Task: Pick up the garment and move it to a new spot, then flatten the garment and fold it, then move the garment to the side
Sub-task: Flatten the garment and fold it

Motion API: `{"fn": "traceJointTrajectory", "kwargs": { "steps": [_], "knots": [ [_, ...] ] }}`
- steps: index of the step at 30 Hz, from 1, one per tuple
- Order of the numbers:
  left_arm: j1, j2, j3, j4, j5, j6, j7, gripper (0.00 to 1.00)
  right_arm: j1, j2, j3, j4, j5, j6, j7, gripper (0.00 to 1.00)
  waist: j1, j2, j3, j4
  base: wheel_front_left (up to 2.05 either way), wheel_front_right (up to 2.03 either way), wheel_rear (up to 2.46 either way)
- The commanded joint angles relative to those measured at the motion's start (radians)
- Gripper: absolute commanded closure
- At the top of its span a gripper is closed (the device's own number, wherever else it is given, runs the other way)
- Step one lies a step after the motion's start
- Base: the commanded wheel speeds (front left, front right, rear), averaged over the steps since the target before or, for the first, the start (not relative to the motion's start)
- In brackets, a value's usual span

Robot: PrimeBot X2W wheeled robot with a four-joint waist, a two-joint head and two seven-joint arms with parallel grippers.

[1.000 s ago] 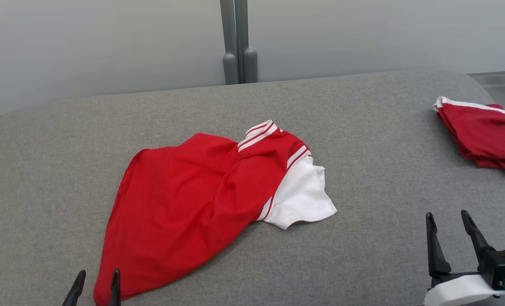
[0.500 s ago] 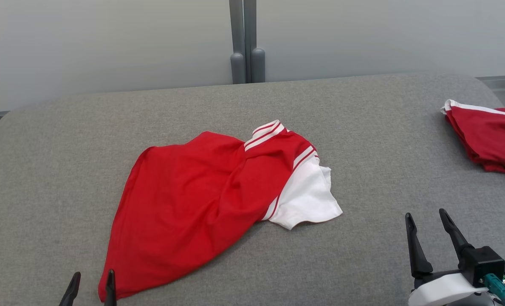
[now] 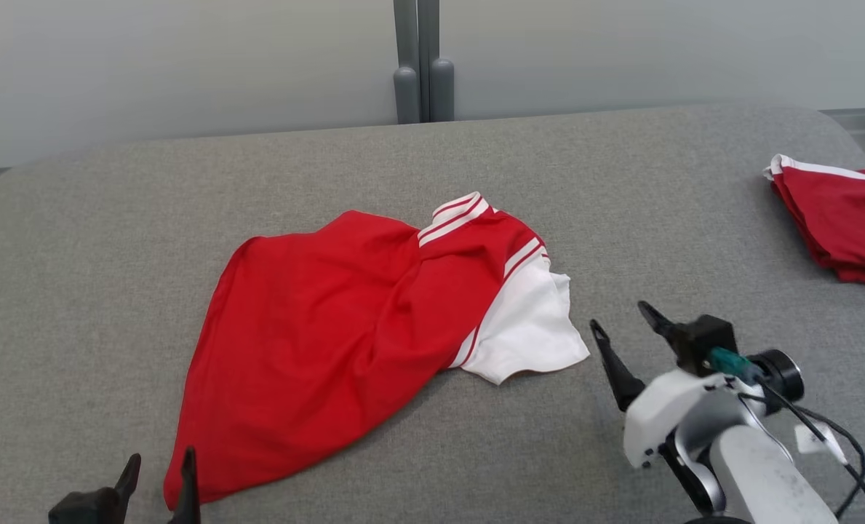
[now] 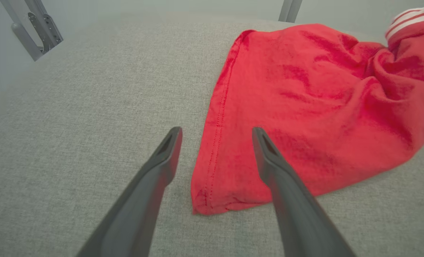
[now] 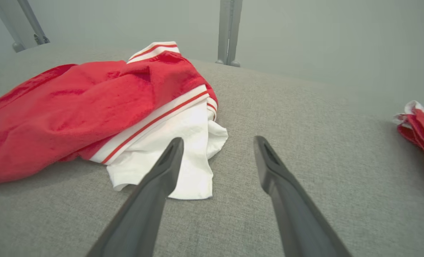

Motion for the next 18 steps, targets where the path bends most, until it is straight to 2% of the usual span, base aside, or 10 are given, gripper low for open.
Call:
{"fn": "traceJointTrajectory", "kwargs": {
  "steps": [1,6,18],
  "knots": [
    [-0.023,-0.001,0.0,0.016,-0.008,0.008,0.019,0.0,-0.028,-0.008,0.022,0.029,0.012,-0.002,0.033,0.0,0.0,0.0,0.013,-0.001,0.0,0.0,0.0],
    [-0.088,-0.011,-0.012,0.105,-0.018,0.027,0.097,0.0,-0.157,-0.02,0.157,0.184,0.04,-0.002,0.144,0.0,0.0,0.0,0.026,0.007,0.0,0.0,0.0],
    [-0.156,-0.008,-0.043,0.241,-0.032,0.014,0.085,0.0,-0.287,0.001,0.214,0.516,0.075,-0.002,0.076,0.0,0.0,0.0,0.023,0.046,0.0,0.0,0.0]
  ]
}}
